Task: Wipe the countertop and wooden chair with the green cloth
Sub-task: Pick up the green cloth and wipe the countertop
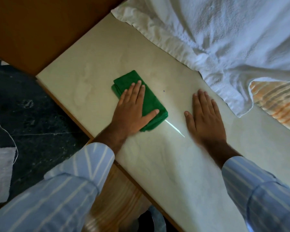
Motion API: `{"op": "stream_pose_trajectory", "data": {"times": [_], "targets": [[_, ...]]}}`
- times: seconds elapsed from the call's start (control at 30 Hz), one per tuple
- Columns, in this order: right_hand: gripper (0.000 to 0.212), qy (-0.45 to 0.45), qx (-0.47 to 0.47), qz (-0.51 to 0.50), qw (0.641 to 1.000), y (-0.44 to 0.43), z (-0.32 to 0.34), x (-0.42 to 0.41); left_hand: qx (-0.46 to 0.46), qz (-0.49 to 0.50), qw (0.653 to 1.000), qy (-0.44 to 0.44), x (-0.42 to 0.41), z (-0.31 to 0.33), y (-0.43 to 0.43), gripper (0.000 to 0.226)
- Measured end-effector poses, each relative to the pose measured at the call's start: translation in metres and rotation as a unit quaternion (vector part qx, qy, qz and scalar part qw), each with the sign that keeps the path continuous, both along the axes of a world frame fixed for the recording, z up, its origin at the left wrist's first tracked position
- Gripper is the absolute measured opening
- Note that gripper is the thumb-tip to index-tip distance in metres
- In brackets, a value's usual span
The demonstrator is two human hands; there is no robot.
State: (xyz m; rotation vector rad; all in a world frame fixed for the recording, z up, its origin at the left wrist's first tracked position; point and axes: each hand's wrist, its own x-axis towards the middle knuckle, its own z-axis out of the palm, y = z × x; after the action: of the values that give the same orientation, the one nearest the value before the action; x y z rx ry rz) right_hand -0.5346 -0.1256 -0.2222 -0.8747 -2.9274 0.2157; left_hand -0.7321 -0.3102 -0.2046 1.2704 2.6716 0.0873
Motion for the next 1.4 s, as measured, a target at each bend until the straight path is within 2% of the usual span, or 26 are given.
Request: {"op": "stream_pose_trajectory", "data": {"times": [0.2,0.27,0.37,0.43,0.5,0.6,0.83,1.0,1.13,1.27,1.4], "targets": [[0.065,-0.005,0.002,0.005,1.0,0.0,-0.001,0.002,-0.043,0.106,0.993,-0.014,-0.048,0.0,0.064,0.105],[0.063,-0.001,0.002,0.005,1.0,0.001,0.0,0.002,-0.029,0.077,0.997,-0.001,-0.028,-0.002,0.061,0.104],[0.064,0.0,0.005,0.006,1.0,0.002,-0.001,0.001,0.006,-0.016,1.0,0.014,0.027,0.001,0.016,0.1],[0.065,-0.005,0.008,0.008,1.0,0.003,-0.002,0.001,-0.014,-0.065,0.998,0.013,0.058,0.005,-0.016,0.098],[0.065,-0.01,0.009,0.012,1.0,0.003,-0.001,0.0,-0.04,-0.097,0.994,0.016,0.067,0.008,-0.034,0.097],[0.064,-0.013,0.013,0.008,1.0,0.002,-0.002,0.0,-0.032,-0.117,0.992,0.033,0.053,0.005,-0.022,0.097],[0.062,0.004,-0.005,0.006,1.0,0.002,0.001,0.002,-0.035,-0.13,0.99,0.028,0.013,0.003,0.066,0.097],[0.061,0.007,-0.01,0.004,1.0,0.001,0.002,0.001,-0.015,-0.136,0.99,0.028,0.041,0.008,0.009,0.096],[0.062,0.012,0.001,0.0,1.0,0.001,0.001,0.0,-0.046,-0.15,0.988,0.016,0.066,0.009,-0.051,0.097],[0.061,0.019,0.014,0.001,1.0,-0.001,0.0,-0.001,-0.029,-0.134,0.99,0.022,0.047,0.006,-0.023,0.098],[0.061,0.012,0.004,0.004,1.0,0.0,0.001,0.001,-0.039,-0.075,0.996,0.021,0.012,0.003,0.027,0.102]]}}
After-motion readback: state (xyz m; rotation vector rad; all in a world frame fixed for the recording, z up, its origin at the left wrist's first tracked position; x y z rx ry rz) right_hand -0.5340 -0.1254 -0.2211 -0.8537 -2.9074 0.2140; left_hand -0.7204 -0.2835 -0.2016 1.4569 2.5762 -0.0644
